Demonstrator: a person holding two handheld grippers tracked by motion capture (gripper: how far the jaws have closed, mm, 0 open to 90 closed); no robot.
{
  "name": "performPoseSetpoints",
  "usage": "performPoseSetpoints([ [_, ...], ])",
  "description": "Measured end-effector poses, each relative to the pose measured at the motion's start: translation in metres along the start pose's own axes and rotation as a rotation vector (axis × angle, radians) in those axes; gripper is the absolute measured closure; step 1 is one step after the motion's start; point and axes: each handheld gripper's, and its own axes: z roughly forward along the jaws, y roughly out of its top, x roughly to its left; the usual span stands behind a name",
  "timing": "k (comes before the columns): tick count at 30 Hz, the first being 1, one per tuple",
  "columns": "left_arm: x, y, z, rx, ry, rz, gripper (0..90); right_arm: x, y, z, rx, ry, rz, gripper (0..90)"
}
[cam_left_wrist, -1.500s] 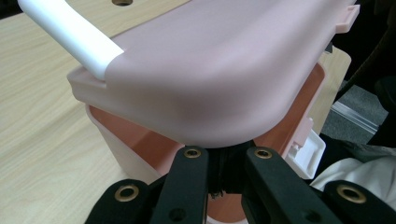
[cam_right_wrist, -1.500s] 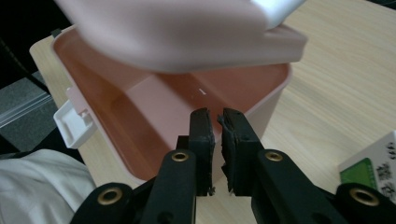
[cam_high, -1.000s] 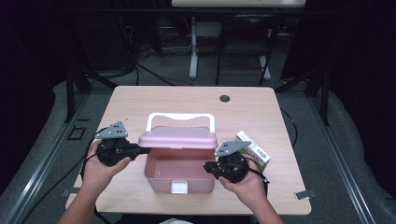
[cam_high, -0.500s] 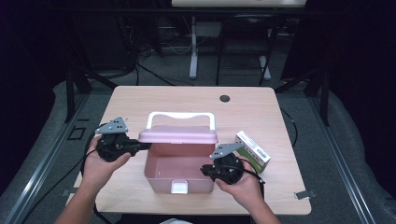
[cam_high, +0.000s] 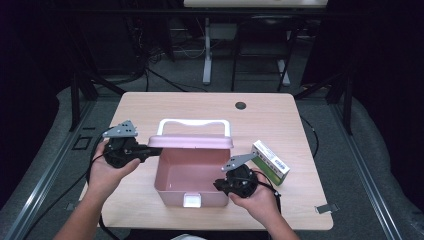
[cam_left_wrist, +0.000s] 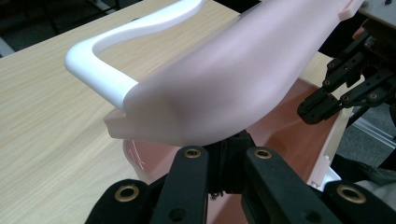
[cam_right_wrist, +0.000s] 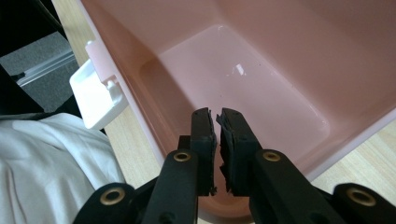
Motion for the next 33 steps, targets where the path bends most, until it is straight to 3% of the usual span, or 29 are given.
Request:
performPoseSetpoints([
  [10,0.004,0.006,-0.001,0.002,0.009,-0.004,89.6,-0.001,-0.003,0.007,0.001,0.012,0.010,85.6],
  [18,0.007,0.010,0.001,-0.003,0.009,-0.010,89.6,0.001,-0.003,0.017,0.006,-0.013,-0.012,85.3],
  [33,0.013,0.017,0.004,-0.005,0.015,-0.022,89.5,0.002,-0.003,0.018,0.001,-0.020,-0.013,85.1],
])
